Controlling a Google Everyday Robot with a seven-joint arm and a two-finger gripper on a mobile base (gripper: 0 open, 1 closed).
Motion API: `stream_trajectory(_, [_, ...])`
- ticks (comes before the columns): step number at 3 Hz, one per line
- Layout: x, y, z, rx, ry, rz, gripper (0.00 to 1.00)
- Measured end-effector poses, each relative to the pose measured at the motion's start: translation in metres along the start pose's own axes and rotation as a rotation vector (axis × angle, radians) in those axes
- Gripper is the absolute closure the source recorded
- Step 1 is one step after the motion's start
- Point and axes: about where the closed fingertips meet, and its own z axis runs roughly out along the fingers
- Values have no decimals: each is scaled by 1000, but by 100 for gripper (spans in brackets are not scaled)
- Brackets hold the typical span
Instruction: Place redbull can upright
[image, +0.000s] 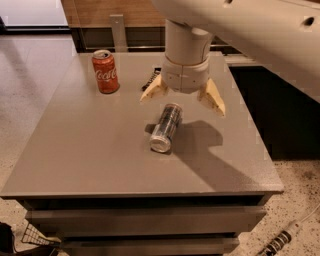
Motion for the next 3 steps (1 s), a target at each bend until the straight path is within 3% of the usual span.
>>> stream_trajectory(1, [10, -3, 16, -6, -10, 30, 0])
stream_trajectory(2, [11, -3, 42, -25, -15, 22, 0])
stream_trajectory(3, [-1, 4, 54, -42, -13, -25, 0])
